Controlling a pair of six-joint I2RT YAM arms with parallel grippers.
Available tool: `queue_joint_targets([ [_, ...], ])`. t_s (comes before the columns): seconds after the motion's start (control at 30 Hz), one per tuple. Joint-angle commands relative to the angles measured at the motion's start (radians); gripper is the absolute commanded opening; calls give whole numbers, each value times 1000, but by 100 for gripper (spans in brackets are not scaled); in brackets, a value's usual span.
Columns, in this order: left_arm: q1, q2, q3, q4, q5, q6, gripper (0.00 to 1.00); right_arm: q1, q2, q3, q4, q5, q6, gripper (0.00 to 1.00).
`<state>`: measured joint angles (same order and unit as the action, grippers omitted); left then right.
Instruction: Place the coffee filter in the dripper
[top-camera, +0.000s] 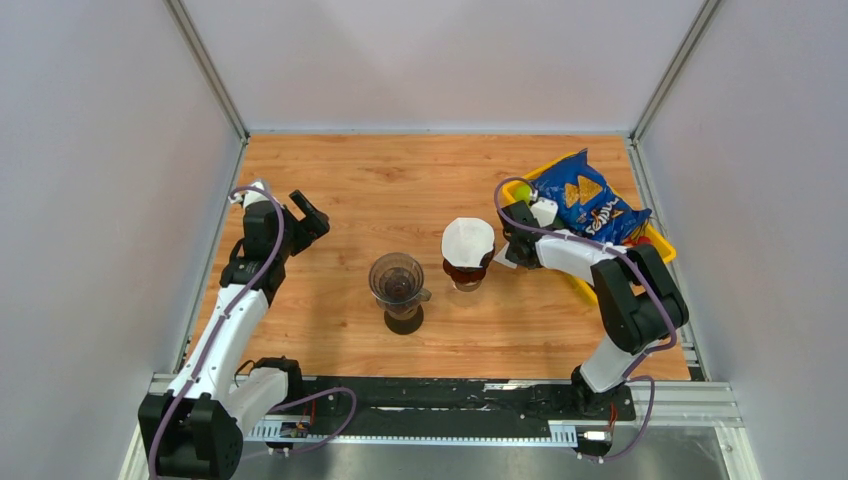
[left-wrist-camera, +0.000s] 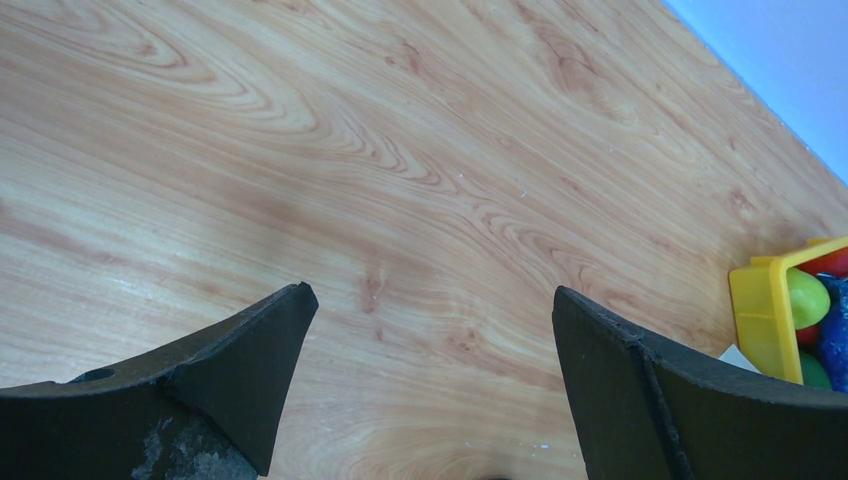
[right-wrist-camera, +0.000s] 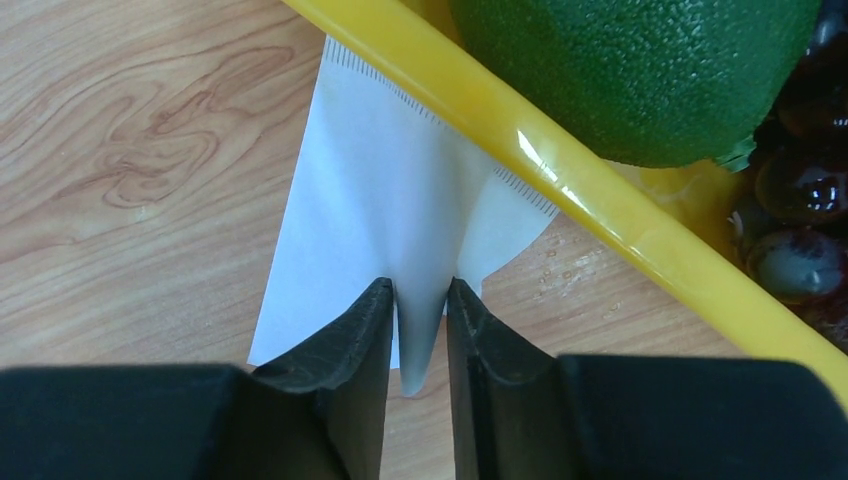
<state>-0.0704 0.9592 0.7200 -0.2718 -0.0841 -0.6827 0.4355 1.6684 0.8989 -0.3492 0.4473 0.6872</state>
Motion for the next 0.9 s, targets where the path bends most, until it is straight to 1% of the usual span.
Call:
queue_joint_targets([
  [0.0, 7, -16, -4, 7, 1, 18, 100, 3, -25, 9, -8, -33, -6, 26],
  [0.03, 7, -16, -3, 8, 2, 19, 100, 2, -43, 10, -7, -30, -18, 21],
  [0.07, 6, -18, -3, 7, 6, 20, 100, 3, -58, 11, -8, -29, -30, 18],
  [0.2, 6, -25, -5, 11, 16, 24, 100, 3, -138, 9, -8, -17, -78, 16],
  [0.37, 6, -35, -9, 22, 41, 31, 100, 2, -265, 8, -7, -16, -139, 10],
  [0.57, 6, -48, -13, 47, 99, 44, 100, 2, -418, 24, -7, -8, -198, 10],
  [0.7, 6, -59, -13, 70, 165, 56, 100, 2, -507, 76, -5, -34, -258, 11],
  [0.8, 7, -67, -11, 113, 274, 67, 100, 2, -544, 135, 8, -47, -310, 12],
  [0.87, 6, -72, -11, 146, 343, 67, 100, 2, -553, 178, 27, -85, -337, 12],
])
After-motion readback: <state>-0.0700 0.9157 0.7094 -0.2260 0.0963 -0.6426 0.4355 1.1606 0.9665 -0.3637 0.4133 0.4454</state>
